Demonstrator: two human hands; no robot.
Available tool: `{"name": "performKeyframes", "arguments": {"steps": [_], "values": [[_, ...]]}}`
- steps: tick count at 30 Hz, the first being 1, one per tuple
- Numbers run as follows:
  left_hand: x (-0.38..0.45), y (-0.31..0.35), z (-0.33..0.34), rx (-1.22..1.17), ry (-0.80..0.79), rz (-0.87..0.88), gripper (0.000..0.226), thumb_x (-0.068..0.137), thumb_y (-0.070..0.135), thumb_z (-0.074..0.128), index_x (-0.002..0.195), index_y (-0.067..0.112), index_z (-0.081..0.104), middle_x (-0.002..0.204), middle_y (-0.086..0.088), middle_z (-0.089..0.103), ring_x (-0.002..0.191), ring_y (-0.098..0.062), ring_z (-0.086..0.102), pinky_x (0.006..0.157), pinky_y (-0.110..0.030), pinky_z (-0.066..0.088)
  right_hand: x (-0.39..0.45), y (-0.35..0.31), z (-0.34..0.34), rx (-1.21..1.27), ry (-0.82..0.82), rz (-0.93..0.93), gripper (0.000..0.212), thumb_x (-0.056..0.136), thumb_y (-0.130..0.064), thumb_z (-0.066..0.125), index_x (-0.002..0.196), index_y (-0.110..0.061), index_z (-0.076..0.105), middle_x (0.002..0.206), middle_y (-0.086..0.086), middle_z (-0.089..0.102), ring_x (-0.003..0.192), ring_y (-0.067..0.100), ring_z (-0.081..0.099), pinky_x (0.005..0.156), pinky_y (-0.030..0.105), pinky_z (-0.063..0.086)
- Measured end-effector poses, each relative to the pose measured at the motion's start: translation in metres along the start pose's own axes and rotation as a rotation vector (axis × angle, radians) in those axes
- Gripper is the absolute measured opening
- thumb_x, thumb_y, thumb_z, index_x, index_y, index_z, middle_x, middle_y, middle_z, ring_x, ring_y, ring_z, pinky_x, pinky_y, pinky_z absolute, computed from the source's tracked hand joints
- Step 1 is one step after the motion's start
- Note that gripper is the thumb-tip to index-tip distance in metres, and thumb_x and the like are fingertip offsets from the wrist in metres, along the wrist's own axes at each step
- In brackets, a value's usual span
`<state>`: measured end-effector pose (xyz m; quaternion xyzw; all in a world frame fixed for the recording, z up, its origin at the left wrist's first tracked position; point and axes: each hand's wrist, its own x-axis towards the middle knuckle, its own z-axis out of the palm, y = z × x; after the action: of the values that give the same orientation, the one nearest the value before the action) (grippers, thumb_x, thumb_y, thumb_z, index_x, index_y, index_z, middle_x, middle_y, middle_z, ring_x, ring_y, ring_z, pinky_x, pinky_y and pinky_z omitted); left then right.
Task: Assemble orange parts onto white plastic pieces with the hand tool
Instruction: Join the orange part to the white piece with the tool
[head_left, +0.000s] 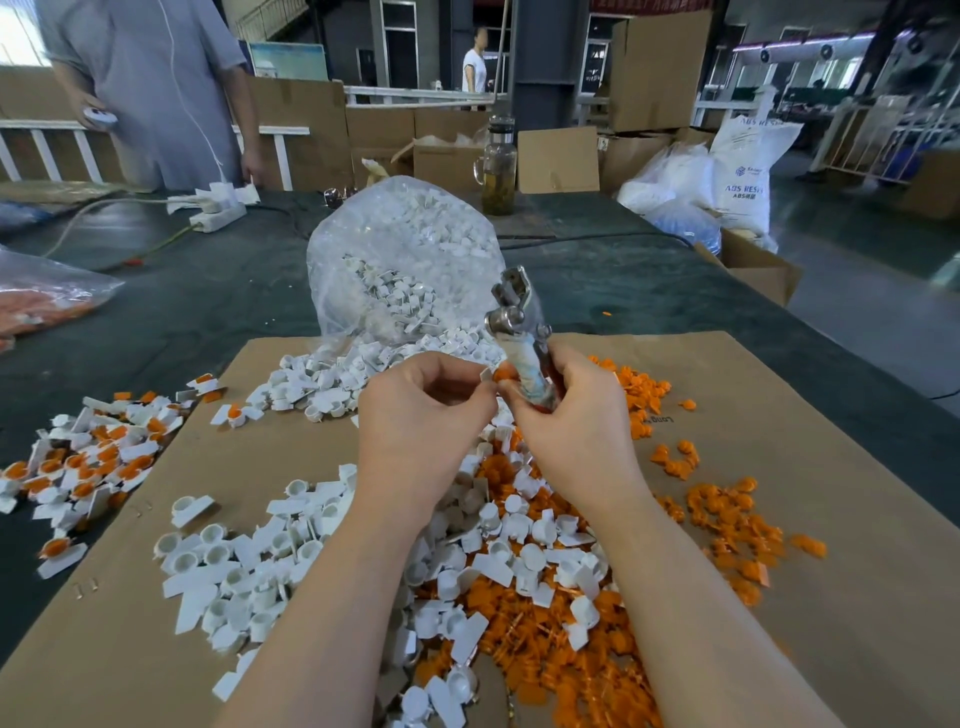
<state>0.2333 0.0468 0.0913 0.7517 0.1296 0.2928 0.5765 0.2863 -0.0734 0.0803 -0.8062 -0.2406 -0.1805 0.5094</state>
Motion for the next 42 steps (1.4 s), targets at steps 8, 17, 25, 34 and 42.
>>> {"name": "performKeyframes", "arguments": {"steps": [8, 17, 25, 34, 42], "values": [[0.003, -0.002, 0.000, 0.035, 0.037, -0.047, 0.013, 0.078, 0.027, 0.083, 0.073, 0.027, 0.071, 0.067, 0.016, 0.071, 0.062, -0.001, 0.067, 0.060, -0.019, 0.054, 0.001, -0.001, -0.002, 0.004, -0.113, 0.010, 0.014, 0.084, -0.013, 0.066, 0.089, -0.025, 0.061, 0.068, -0.014, 0.057, 0.062, 0.007, 0.054, 0.054, 0.024, 0.042], [0.010, -0.003, -0.007, -0.303, 0.041, -0.176, 0.008, 0.084, 0.008, 0.076, 0.081, 0.012, 0.069, 0.069, 0.000, 0.074, 0.070, -0.017, 0.075, 0.066, -0.021, 0.058, 0.004, 0.001, -0.023, 0.052, -0.357, 0.132, 0.015, 0.085, -0.013, 0.067, 0.100, -0.017, 0.065, 0.085, 0.002, 0.067, 0.072, 0.017, 0.062, 0.068, 0.041, 0.053], [0.009, -0.003, -0.008, -0.310, 0.045, -0.151, 0.009, 0.083, 0.008, 0.077, 0.082, 0.013, 0.069, 0.070, 0.002, 0.074, 0.071, -0.015, 0.075, 0.070, -0.024, 0.059, 0.002, 0.005, -0.019, 0.015, -0.382, 0.120, 0.015, 0.087, -0.024, 0.069, 0.100, -0.018, 0.065, 0.085, -0.007, 0.065, 0.072, 0.005, 0.061, 0.066, 0.026, 0.051], [0.003, -0.003, 0.001, -0.040, 0.030, -0.056, 0.012, 0.081, 0.021, 0.081, 0.076, 0.024, 0.070, 0.070, 0.008, 0.073, 0.069, -0.010, 0.071, 0.068, -0.027, 0.057, 0.002, 0.000, -0.004, 0.013, -0.089, 0.029, 0.011, 0.088, -0.033, 0.068, 0.089, -0.022, 0.064, 0.067, -0.015, 0.059, 0.062, -0.003, 0.057, 0.053, 0.011, 0.039], [0.003, -0.004, 0.002, 0.005, 0.039, -0.020, 0.014, 0.081, 0.024, 0.081, 0.074, 0.028, 0.069, 0.070, 0.011, 0.072, 0.066, -0.006, 0.069, 0.059, -0.015, 0.051, 0.002, 0.001, -0.002, -0.002, -0.083, 0.080, 0.014, 0.091, -0.034, 0.065, 0.091, -0.020, 0.064, 0.063, -0.014, 0.055, 0.056, -0.004, 0.053, 0.049, 0.011, 0.037]]}}
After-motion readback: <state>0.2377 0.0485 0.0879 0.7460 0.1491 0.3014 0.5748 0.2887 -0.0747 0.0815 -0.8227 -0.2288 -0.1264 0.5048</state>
